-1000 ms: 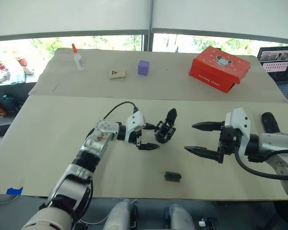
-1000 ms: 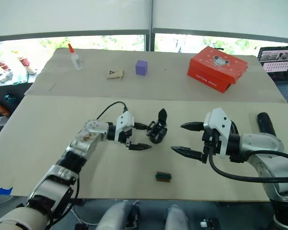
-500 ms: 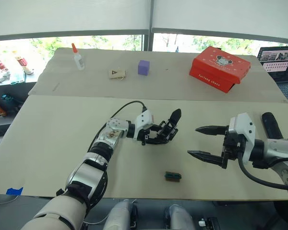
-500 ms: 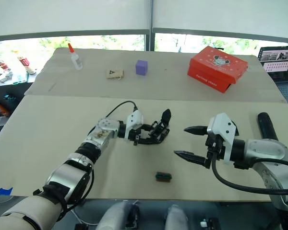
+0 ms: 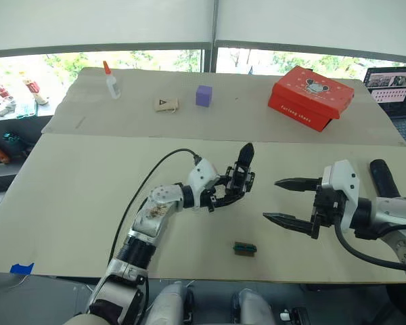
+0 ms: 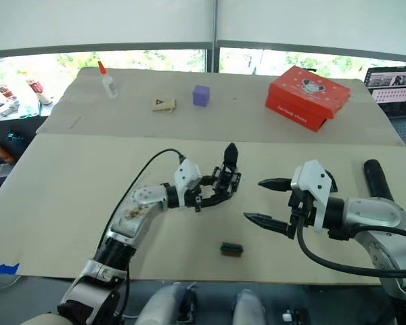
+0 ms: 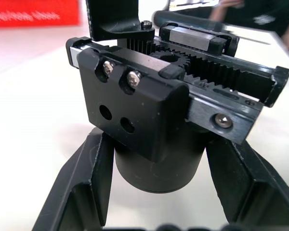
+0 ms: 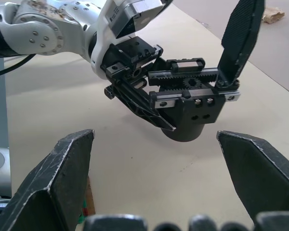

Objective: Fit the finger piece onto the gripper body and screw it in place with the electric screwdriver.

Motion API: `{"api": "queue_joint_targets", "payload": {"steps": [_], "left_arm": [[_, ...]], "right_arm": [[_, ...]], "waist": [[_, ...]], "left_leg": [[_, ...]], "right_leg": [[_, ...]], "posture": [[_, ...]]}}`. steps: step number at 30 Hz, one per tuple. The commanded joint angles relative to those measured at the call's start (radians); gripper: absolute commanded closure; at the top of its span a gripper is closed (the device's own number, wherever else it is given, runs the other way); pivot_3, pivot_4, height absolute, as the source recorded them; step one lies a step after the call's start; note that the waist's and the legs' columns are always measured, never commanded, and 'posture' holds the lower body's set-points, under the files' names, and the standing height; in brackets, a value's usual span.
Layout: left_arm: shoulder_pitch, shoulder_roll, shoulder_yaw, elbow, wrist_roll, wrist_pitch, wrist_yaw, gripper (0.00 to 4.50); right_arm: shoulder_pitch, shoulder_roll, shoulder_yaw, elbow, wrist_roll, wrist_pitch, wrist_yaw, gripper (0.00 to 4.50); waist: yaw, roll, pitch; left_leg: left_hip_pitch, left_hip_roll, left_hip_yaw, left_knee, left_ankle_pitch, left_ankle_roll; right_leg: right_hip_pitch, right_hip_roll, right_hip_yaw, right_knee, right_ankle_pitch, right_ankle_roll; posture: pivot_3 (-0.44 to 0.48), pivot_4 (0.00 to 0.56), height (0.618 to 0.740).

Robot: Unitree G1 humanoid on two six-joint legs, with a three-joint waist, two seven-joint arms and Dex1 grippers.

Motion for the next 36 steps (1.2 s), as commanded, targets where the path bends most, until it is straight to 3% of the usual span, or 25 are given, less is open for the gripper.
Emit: {"api": "queue_joint_targets", "payload": {"steps": [1, 13, 17, 18, 24, 31, 36], "left_arm": [[0.012, -0.06, -0.004, -0.07, 0.033, 0.052, 0.158, 2.18], [0.089, -0.112, -0.018, -0.051, 0.013, 0.03, 0.24, 2.18], [0.094, -0.075, 0.0, -0.062, -0.011, -0.006, 0.2, 0.26], [0.091, -0.063, 0.008, -0.067, -0.019, -0.008, 0.193, 0.02], [0.066, 0.034, 0.02, -0.094, -0.057, -0.016, 0.098, 0.02], [0.007, 0.21, 0.023, -0.076, -0.086, -0.154, -0.121, 0.02], [-0.087, 0.336, 0.08, -0.071, -0.226, -0.092, -0.35, 0.02]], "right_arm": [[-0.019, -0.015, -0.012, -0.007, 0.015, 0.004, 0.013, 0.0], [-0.029, -0.019, 0.002, 0.01, -0.001, -0.003, 0.032, 0.0], [-0.03, -0.018, 0.0, 0.015, -0.011, -0.008, 0.034, 0.0], [-0.029, -0.017, -0.002, 0.018, -0.014, -0.009, 0.034, 0.0], [-0.03, -0.01, -0.001, 0.042, -0.028, -0.02, 0.037, 0.0], [-0.053, -0.007, 0.004, 0.067, -0.037, -0.024, 0.049, 0.0], [-0.079, -0.015, 0.007, 0.105, -0.05, -0.036, 0.069, 0.0]], "waist": [[0.001, 0.0, 0.0], [0.003, 0.0, 0.0], [0.002, 0.0, 0.0], [0.001, 0.0, 0.0], [0.001, 0.0, 0.0], [-0.001, 0.001, 0.0], [-0.002, 0.001, 0.0]], "left_leg": [[0.0, 0.0, 0.0, 0.0, 0.0, 0.0], [-0.001, 0.0, 0.0, 0.0, 0.0, 0.0], [0.0, 0.0, 0.0, 0.0, 0.0, 0.0], [0.0, 0.0, 0.0, 0.0, 0.0, 0.0], [0.0, 0.0, 0.0, 0.0, 0.0, 0.0], [0.0, 0.0, 0.001, 0.0, 0.0, 0.0], [0.0, 0.0, 0.001, 0.0, 0.0, 0.0]], "right_leg": [[0.0, 0.0, 0.0, 0.0, 0.0, 0.0], [0.0, 0.0, 0.0, -0.001, 0.0, 0.0], [0.0, 0.0, 0.0, -0.001, 0.0, 0.0], [0.0, 0.0, 0.0, -0.001, 0.0, 0.0], [0.0, 0.0, 0.0, -0.001, 0.0, 0.0], [0.0, 0.0, 0.0, 0.0, 0.0, 0.0], [0.0, 0.0, -0.001, 0.0, 0.0, 0.0]], "posture": [[0.0, 0.15, 0.74], [0.0, 0.15, 0.74], [0.0, 0.15, 0.74], [0.0, 0.15, 0.74], [0.0, 0.15, 0.74], [0.0, 0.15, 0.74], [0.0, 0.15, 0.74]]}}
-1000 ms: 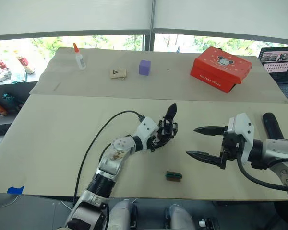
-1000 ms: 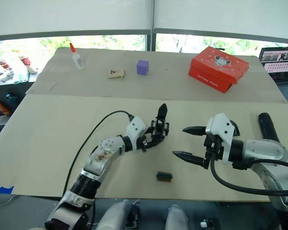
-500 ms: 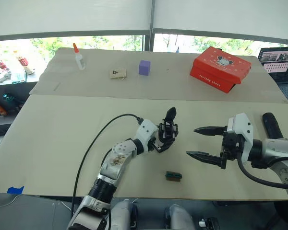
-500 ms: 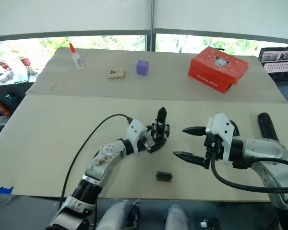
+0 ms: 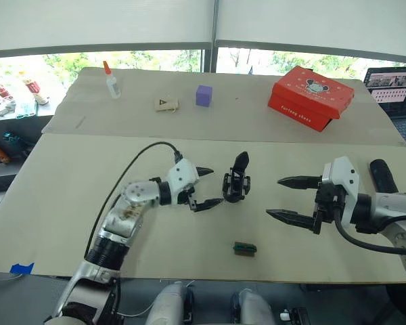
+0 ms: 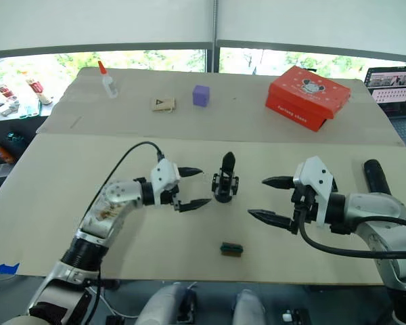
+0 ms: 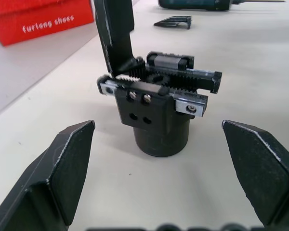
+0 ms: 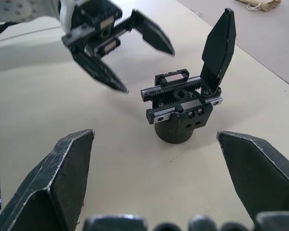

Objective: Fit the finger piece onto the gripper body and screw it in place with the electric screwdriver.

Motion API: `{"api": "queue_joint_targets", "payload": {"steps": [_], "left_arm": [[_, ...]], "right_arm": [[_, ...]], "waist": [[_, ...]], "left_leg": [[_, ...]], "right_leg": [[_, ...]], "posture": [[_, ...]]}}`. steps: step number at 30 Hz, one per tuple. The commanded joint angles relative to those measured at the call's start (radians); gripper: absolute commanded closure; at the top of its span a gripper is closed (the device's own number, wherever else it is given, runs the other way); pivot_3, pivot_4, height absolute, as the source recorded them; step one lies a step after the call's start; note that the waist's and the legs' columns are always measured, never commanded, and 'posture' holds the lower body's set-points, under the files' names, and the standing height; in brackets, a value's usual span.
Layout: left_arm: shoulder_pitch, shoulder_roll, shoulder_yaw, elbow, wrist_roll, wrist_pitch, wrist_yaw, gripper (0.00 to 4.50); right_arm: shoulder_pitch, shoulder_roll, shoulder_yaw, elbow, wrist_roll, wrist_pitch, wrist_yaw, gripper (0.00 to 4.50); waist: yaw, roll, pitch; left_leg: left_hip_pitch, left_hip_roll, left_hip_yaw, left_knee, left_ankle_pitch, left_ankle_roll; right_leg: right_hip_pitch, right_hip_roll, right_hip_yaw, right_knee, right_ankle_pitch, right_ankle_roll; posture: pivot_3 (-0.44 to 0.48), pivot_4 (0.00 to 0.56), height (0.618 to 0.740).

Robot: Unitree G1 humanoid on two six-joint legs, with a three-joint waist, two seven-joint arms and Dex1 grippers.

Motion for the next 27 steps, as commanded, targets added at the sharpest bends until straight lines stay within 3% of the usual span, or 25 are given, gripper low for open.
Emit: {"api": "queue_joint_targets", "payload": {"steps": [1, 4, 7, 13, 16, 19, 22, 27], "left_arm": [[-0.071, 0.088, 0.044, -0.017, -0.103, 0.024, -0.179, 0.02], [-0.12, 0.17, 0.05, 0.015, -0.141, 0.082, -0.285, 0.02], [-0.198, 0.266, 0.087, 0.015, -0.247, 0.276, -0.385, 0.02], [-0.231, 0.358, 0.144, -0.159, -0.401, 0.491, -0.407, 0.02], [-0.236, 0.354, 0.165, -0.238, -0.439, 0.532, -0.364, 0.02], [-0.245, 0.335, 0.178, -0.275, -0.461, 0.544, -0.319, 0.02], [-0.234, 0.319, 0.185, -0.319, -0.468, 0.538, -0.268, 0.02], [-0.201, 0.313, 0.208, -0.392, -0.497, 0.561, -0.2, 0.02]], "right_arm": [[-0.032, -0.016, -0.011, 0.02, -0.011, -0.033, 0.019, 0.0], [-0.047, -0.032, -0.034, 0.039, -0.001, -0.016, 0.032, 0.0], [-0.063, -0.086, -0.104, 0.064, 0.046, 0.052, 0.046, 0.0], [-0.109, -0.28, -0.123, 0.157, 0.03, 0.232, 0.037, 0.0], [-0.226, -0.389, -0.017, 0.274, -0.025, 0.314, 0.046, 0.0], [-0.388, -0.425, 0.144, 0.408, -0.118, 0.373, 0.044, 0.0], [-0.554, -0.391, 0.304, 0.56, -0.196, 0.505, 0.049, 0.0], [-0.84, -0.19, 0.481, 0.933, -0.365, 0.594, -0.03, 0.0]], "waist": [[-0.004, 0.0, 0.0], [-0.005, 0.0, 0.0], [-0.005, 0.001, 0.0], [-0.008, 0.001, 0.0], [-0.015, 0.001, 0.001], [-0.028, 0.002, 0.001], [-0.034, 0.002, 0.001], [-0.05, 0.004, 0.002]], "left_leg": [[0.0, 0.0, 0.0, 0.0, 0.0, 0.0], [0.001, 0.0, 0.001, -0.001, 0.0, 0.0], [0.0, 0.0, 0.001, -0.001, 0.0, 0.0], [0.0, 0.0, 0.0, -0.001, 0.0, 0.0], [0.0, 0.0, 0.0, 0.0, 0.0, 0.0], [0.001, 0.0, 0.001, 0.0, 0.0, 0.0], [0.001, 0.0, 0.001, -0.002, 0.0, 0.0], [0.0, 0.0, 0.003, -0.002, 0.0, 0.0]], "right_leg": [[-0.001, 0.0, 0.0, 0.0, 0.0, 0.0], [0.0, 0.001, 0.0, 0.0, 0.0, 0.0], [0.0, 0.001, 0.0, 0.001, -0.001, 0.001], [0.0, 0.001, 0.0, 0.001, -0.001, 0.001], [0.0, 0.0, 0.001, 0.0, -0.001, 0.001], [-0.001, 0.0, 0.002, -0.001, -0.001, 0.001], [-0.001, 0.0, 0.003, -0.001, -0.002, 0.0], [-0.002, 0.0, 0.003, 0.0, -0.002, 0.0]], "posture": [[0.0, 0.15, 0.74], [0.0, 0.15, 0.74], [0.0, 0.15, 0.74], [0.0, 0.15, 0.74], [0.0, 0.15, 0.74], [0.0, 0.15, 0.74], [0.0, 0.15, 0.74], [0.0, 0.15, 0.74]]}}
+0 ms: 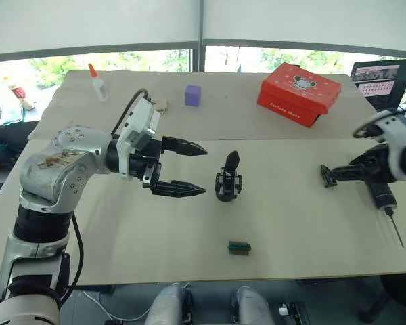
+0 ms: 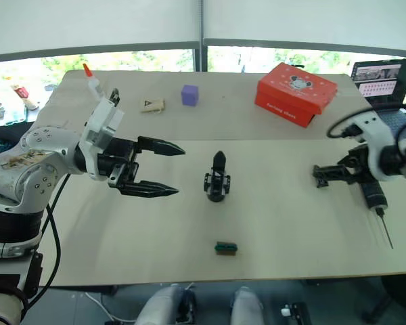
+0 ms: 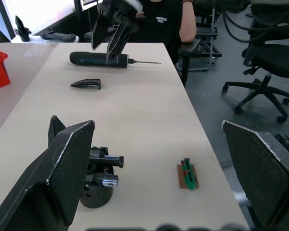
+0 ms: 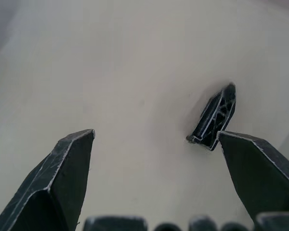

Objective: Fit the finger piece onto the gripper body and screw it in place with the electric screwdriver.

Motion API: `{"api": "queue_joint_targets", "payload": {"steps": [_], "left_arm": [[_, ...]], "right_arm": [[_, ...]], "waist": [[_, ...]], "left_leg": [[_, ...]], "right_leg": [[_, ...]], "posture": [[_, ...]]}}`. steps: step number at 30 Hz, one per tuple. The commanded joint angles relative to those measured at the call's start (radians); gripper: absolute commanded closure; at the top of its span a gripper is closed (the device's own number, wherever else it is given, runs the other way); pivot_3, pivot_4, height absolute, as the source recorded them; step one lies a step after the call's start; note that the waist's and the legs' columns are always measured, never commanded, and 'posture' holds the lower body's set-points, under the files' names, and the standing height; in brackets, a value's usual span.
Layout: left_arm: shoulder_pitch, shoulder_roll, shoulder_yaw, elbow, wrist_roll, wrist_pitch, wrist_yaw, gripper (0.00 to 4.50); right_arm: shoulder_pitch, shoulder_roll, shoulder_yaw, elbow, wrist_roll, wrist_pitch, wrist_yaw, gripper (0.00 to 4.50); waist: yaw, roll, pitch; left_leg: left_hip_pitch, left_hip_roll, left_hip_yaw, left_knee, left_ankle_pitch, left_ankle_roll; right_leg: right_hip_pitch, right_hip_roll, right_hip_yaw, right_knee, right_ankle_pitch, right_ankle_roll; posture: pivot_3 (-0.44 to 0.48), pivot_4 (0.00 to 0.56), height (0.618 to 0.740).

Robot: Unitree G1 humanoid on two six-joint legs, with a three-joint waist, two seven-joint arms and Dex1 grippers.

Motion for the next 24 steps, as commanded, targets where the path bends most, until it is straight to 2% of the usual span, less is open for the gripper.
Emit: {"api": "queue_joint_targets", "payload": {"steps": [1, 5, 9, 17, 19, 24], "left_arm": [[0.003, 0.008, 0.04, -0.069, -0.049, 0.021, 0.041, 0.02], [0.01, 0.024, 0.055, -0.106, -0.082, 0.047, 0.069, 0.02], [0.018, 0.041, 0.06, -0.132, -0.1, 0.056, 0.088, 0.02], [0.021, 0.05, 0.067, -0.15, -0.116, 0.061, 0.118, 0.02], [0.021, 0.05, 0.064, -0.15, -0.117, 0.058, 0.125, 0.0], [0.02, 0.058, 0.059, -0.138, -0.106, 0.054, 0.142, 0.0]], "right_arm": [[-0.134, 0.073, 0.07, 0.228, -0.117, 0.003, -0.032, 0.0], [-0.249, 0.179, 0.118, 0.486, -0.216, -0.081, -0.049, 0.0], [-0.327, 0.252, 0.098, 0.691, -0.284, -0.167, -0.098, 0.0], [-0.369, 0.321, 0.056, 0.869, -0.351, -0.286, -0.134, 0.0], [-0.361, 0.331, 0.041, 0.89, -0.361, -0.315, -0.142, 0.54], [-0.351, 0.339, 0.007, 0.915, -0.377, -0.361, -0.145, 2.23]], "waist": [[-0.004, 0.003, 0.002], [-0.001, 0.006, 0.004], [-0.002, 0.007, 0.004], [-0.009, 0.007, 0.004], [-0.009, 0.008, 0.005], [-0.009, 0.008, 0.005]], "left_leg": [[0.0, 0.0, 0.0, 0.0, 0.0, 0.0], [-0.002, -0.001, -0.001, -0.001, 0.0, 0.0], [-0.002, -0.001, -0.001, -0.001, 0.0, 0.0], [-0.001, -0.001, -0.001, -0.001, 0.001, -0.001], [-0.001, -0.001, -0.001, -0.001, 0.001, -0.001], [-0.001, -0.001, -0.001, -0.001, 0.001, -0.001]], "right_leg": [[0.0, 0.0, 0.0, 0.0, 0.0, 0.0], [-0.001, 0.0, -0.003, 0.0, 0.0, 0.0], [0.0, 0.0, -0.003, 0.0, 0.0, 0.0], [-0.001, 0.001, -0.003, 0.0, 0.0, 0.0], [-0.001, 0.001, -0.003, 0.001, 0.0, 0.0], [-0.001, 0.001, -0.003, 0.0, 0.0, 0.0]], "posture": [[0.0, 0.15, 0.74], [0.0, 0.15, 0.74], [0.0, 0.15, 0.74], [0.0, 0.15, 0.74], [0.0, 0.15, 0.74], [0.0, 0.15, 0.74]]}}
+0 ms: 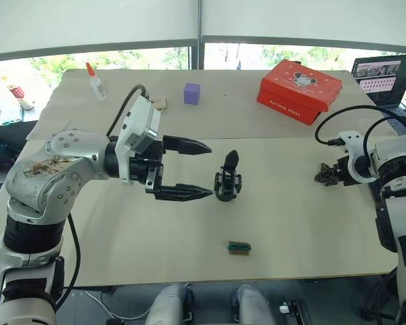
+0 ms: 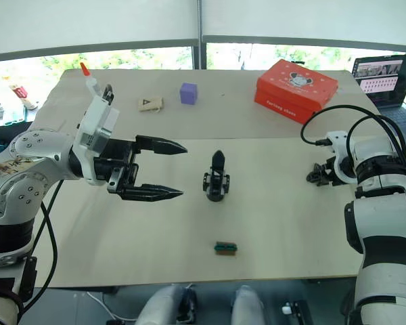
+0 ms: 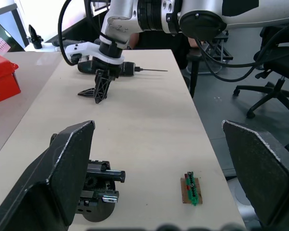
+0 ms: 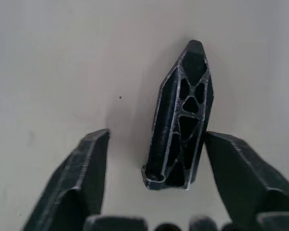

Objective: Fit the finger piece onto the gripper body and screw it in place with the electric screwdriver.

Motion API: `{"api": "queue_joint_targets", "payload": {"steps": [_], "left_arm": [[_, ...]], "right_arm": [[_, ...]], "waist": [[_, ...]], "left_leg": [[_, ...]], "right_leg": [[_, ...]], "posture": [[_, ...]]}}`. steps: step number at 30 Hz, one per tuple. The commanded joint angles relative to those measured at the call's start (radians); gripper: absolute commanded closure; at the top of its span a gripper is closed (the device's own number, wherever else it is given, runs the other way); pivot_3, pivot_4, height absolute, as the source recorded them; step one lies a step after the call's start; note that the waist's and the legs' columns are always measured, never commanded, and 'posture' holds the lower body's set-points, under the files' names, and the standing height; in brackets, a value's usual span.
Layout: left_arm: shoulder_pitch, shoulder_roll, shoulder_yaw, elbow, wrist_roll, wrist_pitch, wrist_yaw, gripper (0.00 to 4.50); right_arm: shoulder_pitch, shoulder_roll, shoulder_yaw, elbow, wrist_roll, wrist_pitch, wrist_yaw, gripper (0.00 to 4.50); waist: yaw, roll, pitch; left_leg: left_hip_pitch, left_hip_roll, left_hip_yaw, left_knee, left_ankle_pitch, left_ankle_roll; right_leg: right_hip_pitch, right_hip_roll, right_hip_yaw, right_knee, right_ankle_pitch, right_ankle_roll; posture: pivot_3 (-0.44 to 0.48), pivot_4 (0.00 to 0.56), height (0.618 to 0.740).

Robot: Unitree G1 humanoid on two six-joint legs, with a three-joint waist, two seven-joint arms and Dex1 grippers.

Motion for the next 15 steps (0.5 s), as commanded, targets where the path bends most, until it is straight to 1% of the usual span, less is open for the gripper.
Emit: {"api": "queue_joint_targets", "payload": {"steps": [1, 3, 6, 7, 8, 10, 11, 12, 13, 14, 15], "left_arm": [[-0.002, 0.02, 0.024, -0.011, -0.001, -0.004, 0.017, 0.0], [0.007, 0.023, 0.029, -0.008, -0.004, -0.001, 0.026, 0.0], [0.031, 0.022, 0.043, -0.003, -0.012, 0.009, 0.059, 0.0], [0.046, 0.012, 0.057, -0.004, -0.02, 0.028, 0.098, 0.0], [0.057, -0.003, 0.073, -0.008, -0.041, 0.057, 0.145, 0.0], [0.073, -0.033, 0.103, -0.019, -0.087, 0.117, 0.232, 0.0], [0.078, -0.065, 0.12, -0.028, -0.119, 0.144, 0.29, 0.0], [0.081, -0.086, 0.133, -0.036, -0.142, 0.163, 0.331, 0.0], [0.081, -0.125, 0.144, -0.036, -0.161, 0.177, 0.39, 0.0], [0.08, -0.15, 0.152, -0.037, -0.174, 0.189, 0.433, 0.0], [0.076, -0.201, 0.155, -0.022, -0.169, 0.186, 0.5, 0.0]], "right_arm": [[0.001, -0.023, -0.022, -0.007, -0.029, -0.059, 0.028, 2.59], [0.011, -0.039, -0.023, -0.021, -0.037, -0.094, 0.064, 3.29], [0.05, -0.067, -0.046, -0.111, -0.021, -0.211, 0.155, 3.34], [0.115, -0.094, -0.066, -0.24, 0.013, -0.271, 0.227, 3.34], [0.186, -0.116, -0.101, -0.384, 0.055, -0.291, 0.273, 3.34], [0.321, -0.136, -0.187, -0.651, 0.129, -0.279, 0.283, 3.34], [0.397, -0.117, -0.26, -0.814, 0.18, -0.232, 0.239, 3.34], [0.453, -0.102, -0.312, -0.932, 0.215, -0.196, 0.204, 3.34], [0.52, -0.076, -0.358, -1.061, 0.241, -0.207, 0.166, 3.34], [0.568, -0.057, -0.389, -1.152, 0.258, -0.214, 0.137, 3.34], [0.627, -0.017, -0.404, -1.272, 0.259, -0.278, 0.096, 3.34]], "waist": [[-0.001, 0.0, 0.0], [-0.001, 0.0, 0.0], [-0.001, 0.001, 0.001], [0.0, 0.002, 0.001], [0.003, 0.002, 0.001], [0.003, 0.003, 0.002], [0.003, 0.003, 0.002], [0.004, 0.003, 0.002], [0.005, 0.003, 0.002], [0.007, 0.003, 0.002], [0.008, 0.003, 0.002]], "left_leg": [[0.0, 0.0, 0.0, 0.0, 0.0, 0.0], [0.0, 0.0, 0.0, 0.0, 0.0, 0.0], [0.0, 0.0, 0.0, 0.0, 0.0, 0.0], [0.0, 0.0, 0.0, 0.0, 0.0, 0.0], [0.0, 0.0, 0.0, 0.0, 0.0, 0.0], [0.0, 0.0, -0.001, 0.0, 0.0, 0.0], [0.0, 0.001, -0.001, 0.0, 0.0, 0.0], [0.0, 0.001, -0.001, 0.0, 0.0, 0.0], [0.001, 0.001, -0.002, 0.0, 0.0, 0.0], [0.001, 0.001, -0.002, 0.0, 0.0, 0.0], [0.001, 0.001, -0.002, 0.001, 0.0, -0.001]], "right_leg": [[0.0, 0.0, 0.0, 0.0, 0.0, 0.0], [0.0, 0.0, 0.0, 0.0, 0.0, 0.0], [0.0, 0.0, 0.0, 0.0, 0.0, 0.0], [0.0, 0.0, 0.0, 0.0, 0.0, 0.0], [0.0, 0.0, 0.0, 0.0, 0.0, 0.0], [0.001, 0.0, 0.0, 0.0, 0.0, 0.0], [0.0, 0.0, 0.0, 0.001, 0.0, 0.0], [0.0, 0.0, 0.0, 0.001, 0.0, 0.0], [0.001, 0.0, 0.0, 0.002, 0.0, 0.0], [0.001, 0.0, 0.0, 0.002, 0.0, 0.0], [0.001, -0.001, 0.0, 0.004, 0.0, 0.0]], "posture": [[0.0, 0.15, 0.74], [0.0, 0.15, 0.74], [0.0, 0.15, 0.74], [0.0, 0.15, 0.74], [0.0, 0.15, 0.74], [0.0, 0.15, 0.74], [0.0, 0.15, 0.74], [0.0, 0.15, 0.74], [0.0, 0.15, 0.74], [0.0, 0.15, 0.74], [0.0, 0.15, 0.74]]}}
